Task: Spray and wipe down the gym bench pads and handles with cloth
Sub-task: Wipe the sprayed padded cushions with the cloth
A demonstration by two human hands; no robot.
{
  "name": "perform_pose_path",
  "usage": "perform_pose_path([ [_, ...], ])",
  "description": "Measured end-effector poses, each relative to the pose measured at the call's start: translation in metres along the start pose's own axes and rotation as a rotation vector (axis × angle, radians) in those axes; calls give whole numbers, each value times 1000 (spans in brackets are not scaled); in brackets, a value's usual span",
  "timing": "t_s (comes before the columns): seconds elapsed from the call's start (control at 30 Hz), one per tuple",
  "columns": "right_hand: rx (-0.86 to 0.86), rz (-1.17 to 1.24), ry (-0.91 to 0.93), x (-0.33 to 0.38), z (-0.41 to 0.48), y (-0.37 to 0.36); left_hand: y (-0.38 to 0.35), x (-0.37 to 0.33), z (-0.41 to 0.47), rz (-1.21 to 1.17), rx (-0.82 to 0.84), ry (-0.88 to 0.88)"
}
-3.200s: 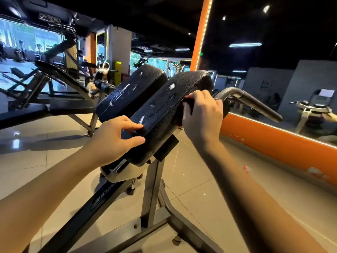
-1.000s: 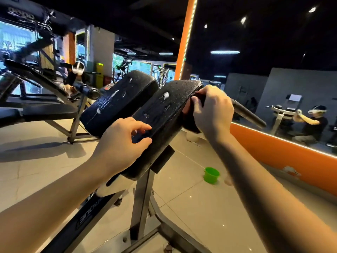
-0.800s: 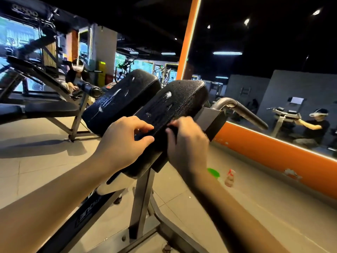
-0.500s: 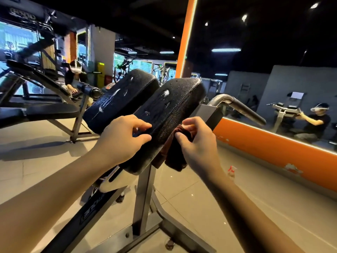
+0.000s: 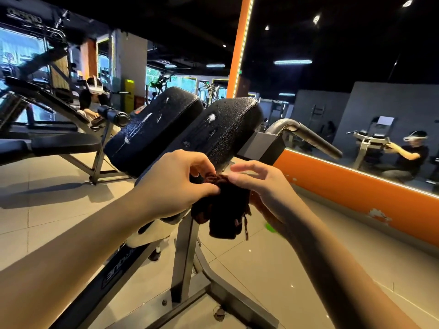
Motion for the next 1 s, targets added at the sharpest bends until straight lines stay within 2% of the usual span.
perform_pose_path([
  [0.13, 179, 114, -37, -19, -12, 0, -2, 2, -3, -203, -63, 69],
  [0.17, 168, 133, -49, -22, -12, -2, -5, 3, -4, -270, -80, 102],
  [0.23, 39, 212, -59, -23, -11, -5, -15, 6, -8, -364, -126, 171],
  [0.3, -137, 318, -44, -22, -10, -10, -24, 7, -10, -286, -181, 213],
  [0.37, -243, 380, -12, -20, -9, -15, -28, 5, -8, -120, -217, 250],
  [0.5, -257, 508, 96, -10, -9, -17, -22, -1, 6, -27, -323, 309],
  [0.57, -317, 395, 180, -3, -9, -18, -21, -6, 14, -10, -369, 304],
  [0.63, -399, 159, 311, 10, -6, -21, -20, -16, 24, 17, -431, 283],
  [0.73, -569, -485, 532, 29, 16, -10, -10, -27, 50, 48, -520, 213],
  [0.83, -667, -909, 528, 44, 49, 13, 5, -25, 80, 117, -472, 205],
  [0.93, -766, -1007, 523, 45, 62, 20, 6, -18, 92, 156, -377, 233],
  [1.0, -701, -989, 557, 38, 59, 12, 3, -17, 92, 166, -372, 232],
])
Point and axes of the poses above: each hand's wrist, its own z-axis towards the middle knuckle, its own y-axis out of the back of the hand, x = y × z, the point moved 2 cm from there along z, towards the middle knuckle, and after that the axes turned 9 degrees about x, right-handed, at the moved point
